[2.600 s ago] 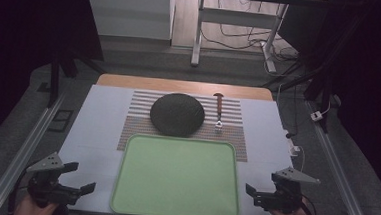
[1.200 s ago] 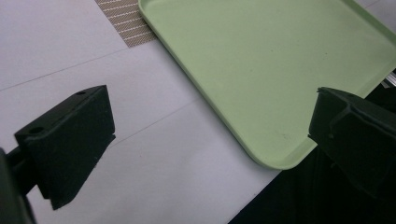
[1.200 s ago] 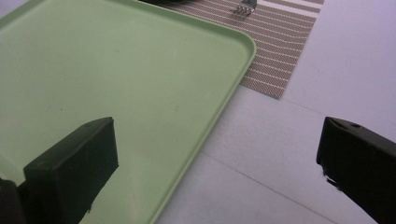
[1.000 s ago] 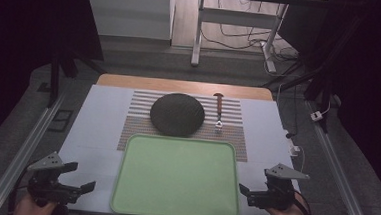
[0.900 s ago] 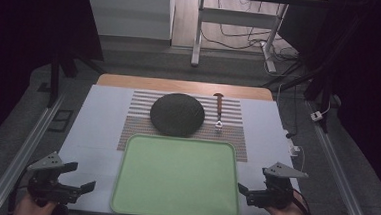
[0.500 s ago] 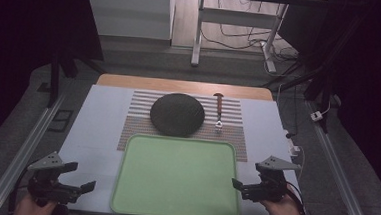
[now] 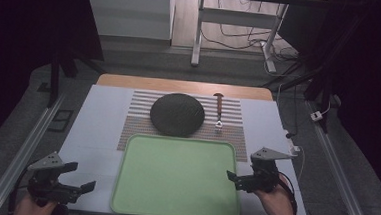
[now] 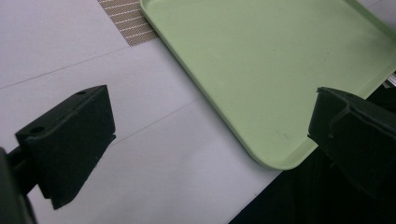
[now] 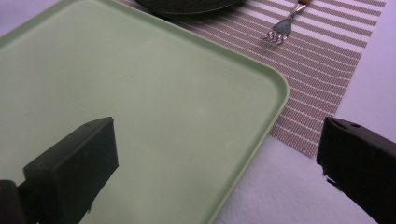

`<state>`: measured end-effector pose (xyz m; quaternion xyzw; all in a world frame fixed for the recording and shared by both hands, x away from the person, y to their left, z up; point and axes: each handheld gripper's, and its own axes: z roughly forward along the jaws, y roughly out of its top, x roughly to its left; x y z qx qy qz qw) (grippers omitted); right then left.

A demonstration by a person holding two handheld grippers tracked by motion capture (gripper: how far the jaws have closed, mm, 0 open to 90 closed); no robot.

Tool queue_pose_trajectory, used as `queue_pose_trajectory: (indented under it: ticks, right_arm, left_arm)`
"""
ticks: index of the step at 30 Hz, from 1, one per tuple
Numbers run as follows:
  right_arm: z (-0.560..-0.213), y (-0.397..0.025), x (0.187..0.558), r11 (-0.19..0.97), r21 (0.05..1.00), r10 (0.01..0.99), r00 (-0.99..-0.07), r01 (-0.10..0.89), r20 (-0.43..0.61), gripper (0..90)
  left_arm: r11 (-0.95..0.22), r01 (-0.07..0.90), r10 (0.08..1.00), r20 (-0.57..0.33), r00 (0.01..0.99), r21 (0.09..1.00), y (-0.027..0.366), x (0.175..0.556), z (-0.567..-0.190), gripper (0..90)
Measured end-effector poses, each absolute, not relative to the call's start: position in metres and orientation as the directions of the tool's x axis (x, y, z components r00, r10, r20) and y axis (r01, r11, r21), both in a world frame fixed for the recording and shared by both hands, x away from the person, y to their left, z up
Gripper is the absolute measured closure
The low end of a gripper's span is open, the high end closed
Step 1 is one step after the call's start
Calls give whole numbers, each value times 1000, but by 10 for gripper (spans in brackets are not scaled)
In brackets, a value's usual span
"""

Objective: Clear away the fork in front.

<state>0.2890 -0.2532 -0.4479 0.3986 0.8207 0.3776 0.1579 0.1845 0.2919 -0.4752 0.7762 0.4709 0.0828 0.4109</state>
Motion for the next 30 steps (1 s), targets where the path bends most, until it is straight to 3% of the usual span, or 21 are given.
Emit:
queue_pose_trajectory:
  ticks: [9,30]
  right_arm:
    - [-451,-247,302,408,732,780,-625,545,30,0]
    - [-468,-229,361,525,660,780,-615,537,-119,0]
  left_arm:
    - [-220,663,798,-259,544,716,292,185,-475,4]
    - [-224,665,798,-258,545,712,292,185,-475,5]
